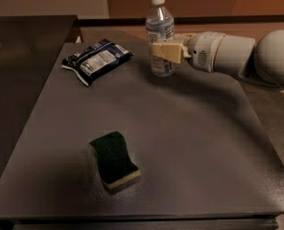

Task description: Place blue plastic bottle upright

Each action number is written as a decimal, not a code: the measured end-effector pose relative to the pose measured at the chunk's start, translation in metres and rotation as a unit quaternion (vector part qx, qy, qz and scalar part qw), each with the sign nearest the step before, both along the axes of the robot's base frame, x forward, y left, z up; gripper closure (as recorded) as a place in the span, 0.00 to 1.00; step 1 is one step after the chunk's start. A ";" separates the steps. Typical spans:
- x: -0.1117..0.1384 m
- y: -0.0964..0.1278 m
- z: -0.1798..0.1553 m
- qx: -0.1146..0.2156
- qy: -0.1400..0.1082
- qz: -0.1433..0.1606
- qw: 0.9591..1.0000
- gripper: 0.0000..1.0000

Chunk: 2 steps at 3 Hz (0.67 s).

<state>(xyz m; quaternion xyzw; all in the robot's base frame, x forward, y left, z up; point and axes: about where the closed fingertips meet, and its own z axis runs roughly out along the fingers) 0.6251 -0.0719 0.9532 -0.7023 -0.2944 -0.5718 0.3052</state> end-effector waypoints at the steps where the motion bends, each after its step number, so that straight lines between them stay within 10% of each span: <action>1: -0.003 0.000 -0.007 0.008 -0.019 0.003 1.000 1.00; 2: -0.007 0.003 -0.015 0.009 -0.031 0.004 0.999 1.00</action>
Offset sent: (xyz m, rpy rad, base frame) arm -0.0119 0.0012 -0.0252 0.0135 -0.0966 0.0017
